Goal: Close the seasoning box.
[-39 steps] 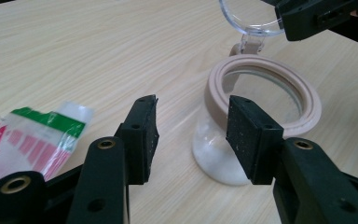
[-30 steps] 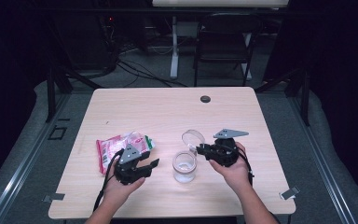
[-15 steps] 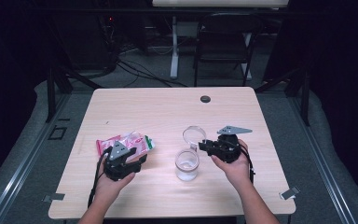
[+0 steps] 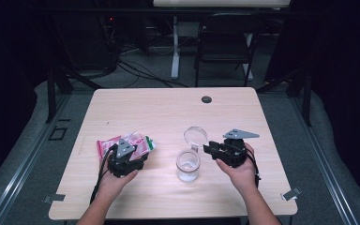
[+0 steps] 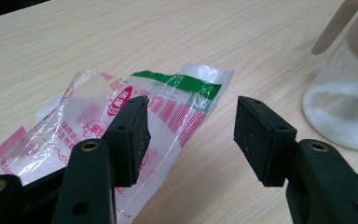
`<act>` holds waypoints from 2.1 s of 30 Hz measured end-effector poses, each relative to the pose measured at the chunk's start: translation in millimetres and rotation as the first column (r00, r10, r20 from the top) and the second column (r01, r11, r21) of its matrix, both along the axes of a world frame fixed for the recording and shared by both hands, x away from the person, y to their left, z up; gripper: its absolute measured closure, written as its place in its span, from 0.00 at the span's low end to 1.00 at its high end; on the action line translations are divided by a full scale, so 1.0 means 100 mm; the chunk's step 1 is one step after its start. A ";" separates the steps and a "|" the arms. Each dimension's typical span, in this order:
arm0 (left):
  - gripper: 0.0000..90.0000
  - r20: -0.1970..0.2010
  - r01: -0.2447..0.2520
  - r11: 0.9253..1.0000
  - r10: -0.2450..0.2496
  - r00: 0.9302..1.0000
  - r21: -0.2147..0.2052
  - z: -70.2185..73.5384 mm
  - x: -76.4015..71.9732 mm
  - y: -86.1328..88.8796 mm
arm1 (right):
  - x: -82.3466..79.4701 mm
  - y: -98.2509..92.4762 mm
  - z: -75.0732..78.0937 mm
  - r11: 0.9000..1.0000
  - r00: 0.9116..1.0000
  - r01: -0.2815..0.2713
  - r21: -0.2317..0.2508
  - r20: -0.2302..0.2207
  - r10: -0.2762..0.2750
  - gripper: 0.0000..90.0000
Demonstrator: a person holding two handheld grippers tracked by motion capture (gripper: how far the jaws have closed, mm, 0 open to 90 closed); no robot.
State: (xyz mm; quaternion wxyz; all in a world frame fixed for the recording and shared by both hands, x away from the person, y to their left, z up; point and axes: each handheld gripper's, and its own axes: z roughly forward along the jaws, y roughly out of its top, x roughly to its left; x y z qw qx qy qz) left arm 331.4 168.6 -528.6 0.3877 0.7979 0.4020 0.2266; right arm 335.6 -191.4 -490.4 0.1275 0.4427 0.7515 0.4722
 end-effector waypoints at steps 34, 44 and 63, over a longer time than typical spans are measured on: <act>0.56 0.050 -0.102 0.959 0.092 0.995 0.263 -0.33 0.24 -0.13 | -0.06 -0.03 -0.06 1.000 1.000 0.004 -0.016 -0.001 -0.004 0.66; 0.72 0.005 -0.150 0.960 0.154 0.988 0.238 -0.36 0.32 -0.03 | -0.06 -0.02 -0.06 1.000 1.000 0.005 -0.012 0.001 -0.005 0.66; 0.92 -0.142 -0.214 0.977 0.214 0.967 0.019 -0.32 0.44 0.31 | -0.05 -0.02 -0.08 1.000 1.000 0.009 -0.012 -0.008 -0.009 0.66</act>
